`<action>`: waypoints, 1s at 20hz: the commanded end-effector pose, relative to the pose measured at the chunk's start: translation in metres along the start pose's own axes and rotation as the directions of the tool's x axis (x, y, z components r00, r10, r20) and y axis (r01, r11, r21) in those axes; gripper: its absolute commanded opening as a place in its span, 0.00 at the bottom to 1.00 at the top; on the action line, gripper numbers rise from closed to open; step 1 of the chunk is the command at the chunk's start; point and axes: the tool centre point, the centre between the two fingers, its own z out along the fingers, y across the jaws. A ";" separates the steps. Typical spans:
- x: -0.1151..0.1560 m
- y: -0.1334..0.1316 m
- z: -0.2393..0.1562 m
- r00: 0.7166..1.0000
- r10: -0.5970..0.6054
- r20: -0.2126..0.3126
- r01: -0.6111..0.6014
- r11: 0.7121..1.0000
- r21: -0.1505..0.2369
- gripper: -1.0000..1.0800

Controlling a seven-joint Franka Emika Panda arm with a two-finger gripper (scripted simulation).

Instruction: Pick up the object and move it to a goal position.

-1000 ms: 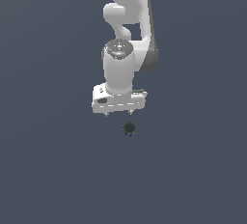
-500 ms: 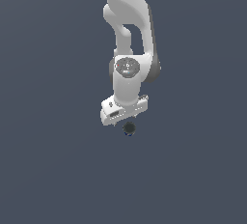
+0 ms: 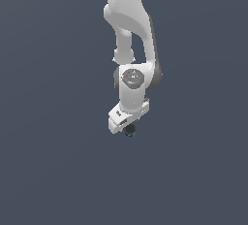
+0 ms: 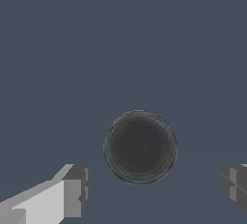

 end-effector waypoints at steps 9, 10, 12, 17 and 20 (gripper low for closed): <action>0.002 -0.004 0.009 0.999 -0.045 -0.001 0.045 0.999 0.005 0.96; 0.002 -0.004 0.011 0.999 -0.045 -0.001 0.045 0.999 0.005 0.96; 0.002 -0.004 0.016 0.999 -0.046 -0.001 0.046 0.999 0.005 0.96; 0.002 -0.005 0.041 0.999 -0.049 -0.001 0.049 0.999 0.005 0.96; 0.001 -0.005 0.053 0.999 -0.050 -0.001 0.050 0.999 0.005 0.96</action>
